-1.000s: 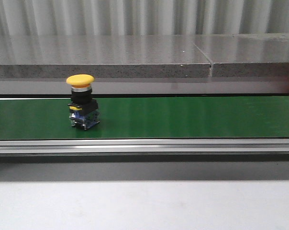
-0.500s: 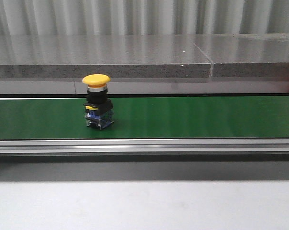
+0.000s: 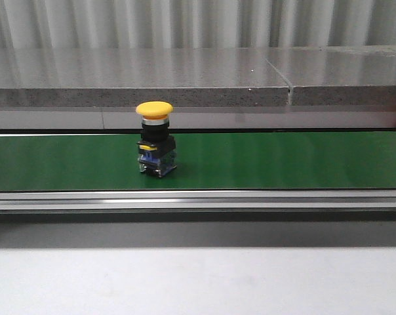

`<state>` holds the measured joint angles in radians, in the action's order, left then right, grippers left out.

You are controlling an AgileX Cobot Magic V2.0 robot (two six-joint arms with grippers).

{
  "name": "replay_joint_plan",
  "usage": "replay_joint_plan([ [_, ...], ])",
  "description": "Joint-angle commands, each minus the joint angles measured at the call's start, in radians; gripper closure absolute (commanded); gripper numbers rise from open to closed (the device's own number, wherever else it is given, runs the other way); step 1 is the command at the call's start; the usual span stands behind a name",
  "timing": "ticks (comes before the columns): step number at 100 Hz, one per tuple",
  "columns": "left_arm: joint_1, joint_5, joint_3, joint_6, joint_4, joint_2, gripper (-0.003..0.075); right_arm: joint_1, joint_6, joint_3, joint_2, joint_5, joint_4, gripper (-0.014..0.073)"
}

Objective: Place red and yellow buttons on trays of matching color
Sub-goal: 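Carry the red button into the red tray and open right gripper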

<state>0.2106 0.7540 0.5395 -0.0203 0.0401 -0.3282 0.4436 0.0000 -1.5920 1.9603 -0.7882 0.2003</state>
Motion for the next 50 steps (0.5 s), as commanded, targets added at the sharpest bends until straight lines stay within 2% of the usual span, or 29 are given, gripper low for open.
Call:
replay_joint_plan([
  [1, 0.009, -0.066, 0.026, 0.012, 0.011, -0.008, 0.0741, 0.006, 0.0, -0.03, -0.039, 0.053, 0.038, 0.0374],
  [11, 0.009, -0.066, 0.026, 0.012, 0.011, -0.008, 0.0741, 0.006, 0.0, -0.03, -0.027, 0.054, 0.058, 0.0333],
  [33, 0.009, -0.066, 0.026, 0.012, 0.011, -0.008, 0.0741, 0.006, 0.0, -0.03, -0.021, 0.046, 0.075, 0.0097],
  [50, 0.009, -0.066, 0.026, 0.012, 0.011, -0.008, 0.0741, 0.006, 0.0, -0.03, -0.025, 0.037, 0.075, 0.0078],
])
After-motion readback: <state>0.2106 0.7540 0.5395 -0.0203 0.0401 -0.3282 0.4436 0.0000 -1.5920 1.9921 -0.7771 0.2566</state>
